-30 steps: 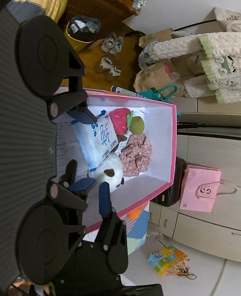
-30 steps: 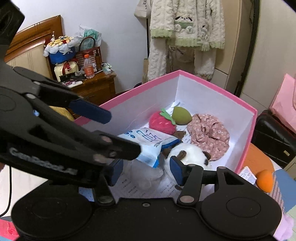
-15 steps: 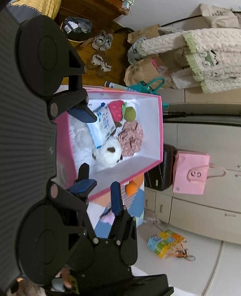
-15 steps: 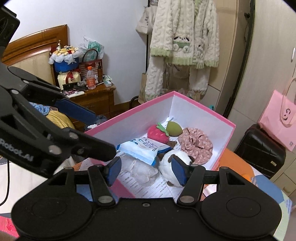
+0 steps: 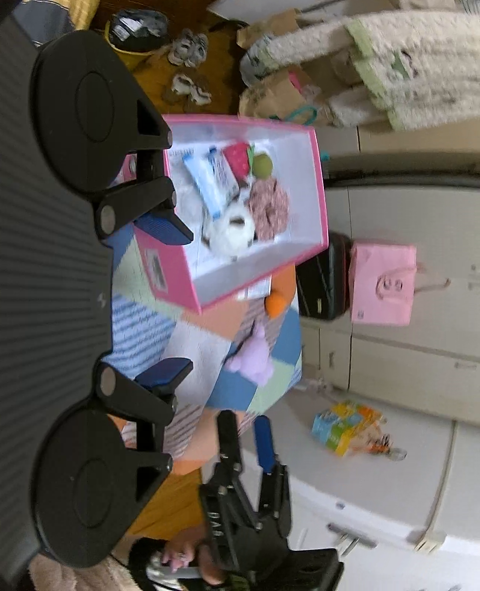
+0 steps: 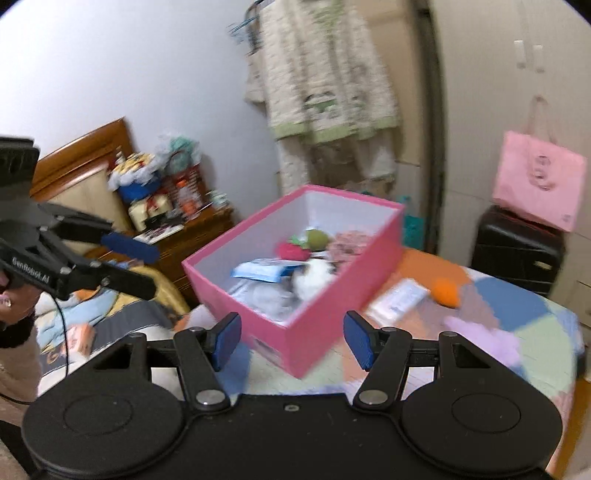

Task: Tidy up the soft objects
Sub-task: 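Withdraw both tools from the box back over the table, then close both grippers on the lavender plush from either side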

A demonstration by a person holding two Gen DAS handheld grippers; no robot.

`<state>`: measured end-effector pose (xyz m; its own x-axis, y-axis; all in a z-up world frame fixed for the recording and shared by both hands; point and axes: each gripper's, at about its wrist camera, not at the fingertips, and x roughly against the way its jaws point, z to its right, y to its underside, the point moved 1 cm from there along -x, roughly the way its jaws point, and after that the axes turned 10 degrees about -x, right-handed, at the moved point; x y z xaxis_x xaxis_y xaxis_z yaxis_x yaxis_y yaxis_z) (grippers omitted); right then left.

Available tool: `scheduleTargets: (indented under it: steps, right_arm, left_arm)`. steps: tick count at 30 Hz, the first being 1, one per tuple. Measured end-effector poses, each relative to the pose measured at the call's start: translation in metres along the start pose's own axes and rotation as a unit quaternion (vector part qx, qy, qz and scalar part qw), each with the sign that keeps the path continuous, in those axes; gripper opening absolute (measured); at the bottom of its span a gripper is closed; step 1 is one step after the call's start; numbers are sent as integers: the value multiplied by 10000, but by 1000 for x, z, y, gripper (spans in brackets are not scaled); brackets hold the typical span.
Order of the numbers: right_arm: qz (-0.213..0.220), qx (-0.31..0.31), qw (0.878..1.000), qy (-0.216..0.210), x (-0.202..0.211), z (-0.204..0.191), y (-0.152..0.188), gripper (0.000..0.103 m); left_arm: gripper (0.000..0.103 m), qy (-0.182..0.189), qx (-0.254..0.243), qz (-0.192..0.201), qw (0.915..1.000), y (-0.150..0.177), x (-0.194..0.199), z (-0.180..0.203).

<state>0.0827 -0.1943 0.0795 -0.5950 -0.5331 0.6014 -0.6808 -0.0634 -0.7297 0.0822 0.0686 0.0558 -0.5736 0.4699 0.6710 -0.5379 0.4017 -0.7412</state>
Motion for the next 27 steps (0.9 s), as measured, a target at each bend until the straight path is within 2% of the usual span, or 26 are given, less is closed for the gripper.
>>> scheduleTargets:
  steps: [6,12,14,17,24,26,27]
  right_arm:
    - [253,16,9992,304,31,21,17,71]
    - [231,223,9984,455,40,39,36,76]
    - [201,255,9984,459,38,45,40,77]
    - [160,288,9985,448,35,59,47,80]
    - [125,290,9981,527,15,99,58,82]
    - [124,349,9977,573,8,108,59,83]
    - [125,364,9975,587,3,115,60,83]
  left_arm:
    - [66,406,-297,-42,9987,-8,-22,32]
    - [66,723,-476,-253,9959,-20,-56,58]
    - [68,745,-522,-318,9953,-23,-67,65]
    - [77,806,-541,-346,9947,-29,-86,72]
    - [77,829,-501,-347,9947,-46,-128,80]
    - [87,792,-461,-306,9953,-49,-140,81]
    - [88,763,-438,-255,9958,-52,-146,81]
